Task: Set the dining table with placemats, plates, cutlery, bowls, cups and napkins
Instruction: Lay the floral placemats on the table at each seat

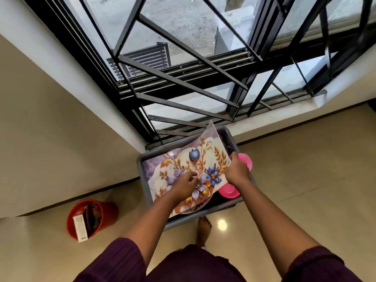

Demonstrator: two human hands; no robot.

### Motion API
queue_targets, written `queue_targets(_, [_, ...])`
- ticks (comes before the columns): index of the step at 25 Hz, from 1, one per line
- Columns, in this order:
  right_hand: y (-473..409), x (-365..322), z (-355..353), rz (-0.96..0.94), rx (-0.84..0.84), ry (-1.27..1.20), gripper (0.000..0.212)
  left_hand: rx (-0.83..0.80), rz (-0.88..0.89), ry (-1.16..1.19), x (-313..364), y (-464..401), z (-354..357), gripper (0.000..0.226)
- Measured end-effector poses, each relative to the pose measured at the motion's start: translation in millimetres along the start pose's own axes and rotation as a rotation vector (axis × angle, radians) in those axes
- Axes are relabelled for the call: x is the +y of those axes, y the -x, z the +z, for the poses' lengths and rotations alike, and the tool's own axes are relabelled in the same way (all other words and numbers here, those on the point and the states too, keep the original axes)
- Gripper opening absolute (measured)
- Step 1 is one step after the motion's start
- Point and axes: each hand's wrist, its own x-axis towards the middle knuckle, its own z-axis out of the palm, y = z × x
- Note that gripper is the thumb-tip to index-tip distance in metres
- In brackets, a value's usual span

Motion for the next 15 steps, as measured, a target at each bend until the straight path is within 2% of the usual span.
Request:
queue_targets(3, [12.1,-10.1,-29.8,-0.015,0.077,-0.151,0.011,0.034,-0.018,0.096,-14.7,4.9,-11.4,0.041])
queue_targets(6, [20.4,-14.8,-64.3,0.070,0.077,-0.355,0.024,0.151,-0.091,0.166,-40.4,5.0,-25.9,0.041])
queue_targets(8, [23.4,-15.8,-86.3,0.095,0.073,-0.497,0.031,0.249,-0.176,0.133,-56.7,2.4,-38.1,0.048])
queue_targets(11, [28.9,-3.4,-118.0,0.086,0.083,-0.586,0.039,0.383,-0.283,0.086,-71.5,-4.0,-53.0,0.064])
queue_targets(13, [31.5,12.8,-135.6,0.109,0.085,-0.643,0.035,0.476,-0.313,0.065,-69.3,-4.0,-66.9,0.066])
queue_targets(15, [34.0,27.1,-147.8,0.149,0.071,-0.715,0.030,0.534,-0.291,0.229,-63.4,-2.8,-85.0,0.069])
